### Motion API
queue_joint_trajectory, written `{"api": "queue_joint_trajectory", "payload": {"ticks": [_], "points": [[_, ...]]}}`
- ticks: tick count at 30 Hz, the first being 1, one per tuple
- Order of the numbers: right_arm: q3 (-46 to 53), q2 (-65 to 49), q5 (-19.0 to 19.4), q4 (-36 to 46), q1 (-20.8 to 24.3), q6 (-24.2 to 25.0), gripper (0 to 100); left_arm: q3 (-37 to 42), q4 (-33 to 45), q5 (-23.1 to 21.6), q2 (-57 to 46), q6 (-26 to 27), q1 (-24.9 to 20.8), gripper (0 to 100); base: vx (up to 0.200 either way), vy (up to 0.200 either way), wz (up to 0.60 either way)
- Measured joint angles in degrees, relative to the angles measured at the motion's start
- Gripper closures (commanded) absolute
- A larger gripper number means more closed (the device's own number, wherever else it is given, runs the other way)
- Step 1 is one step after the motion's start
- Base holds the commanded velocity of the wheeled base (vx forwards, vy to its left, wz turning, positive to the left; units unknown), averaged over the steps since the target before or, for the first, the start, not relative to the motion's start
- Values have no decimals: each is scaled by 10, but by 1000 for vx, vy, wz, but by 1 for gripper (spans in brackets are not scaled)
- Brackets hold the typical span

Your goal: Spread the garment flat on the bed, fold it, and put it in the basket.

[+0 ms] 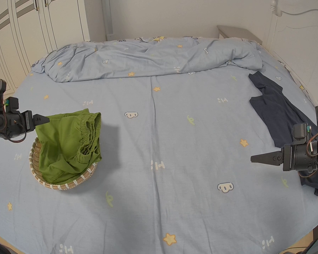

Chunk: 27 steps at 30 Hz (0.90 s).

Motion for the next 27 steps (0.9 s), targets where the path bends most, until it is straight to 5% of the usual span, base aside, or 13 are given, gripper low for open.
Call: {"api": "queue_joint_trajectory", "payload": {"ticks": [6, 15, 18, 24, 27], "points": [[0, -11, 0, 0, 1, 0, 0, 25, 10, -1, -94, -36, -53, 0, 0, 0, 0], [19, -60, -1, -4, 3, -42, 0, 67, 63, 20, -237, -130, -238, 0, 0, 0, 0], [45, -95, -3, -4, -5, -77, 0, 98, 76, 89, -285, -147, -311, 0, 0, 0, 0], [90, -189, -4, -2, -36, -113, 0, 163, 85, 244, -369, -162, -371, 0, 0, 0, 0], [111, -254, -4, 9, -59, -121, 0, 202, 89, 286, -432, -164, -384, 0, 0, 0, 0]]}}
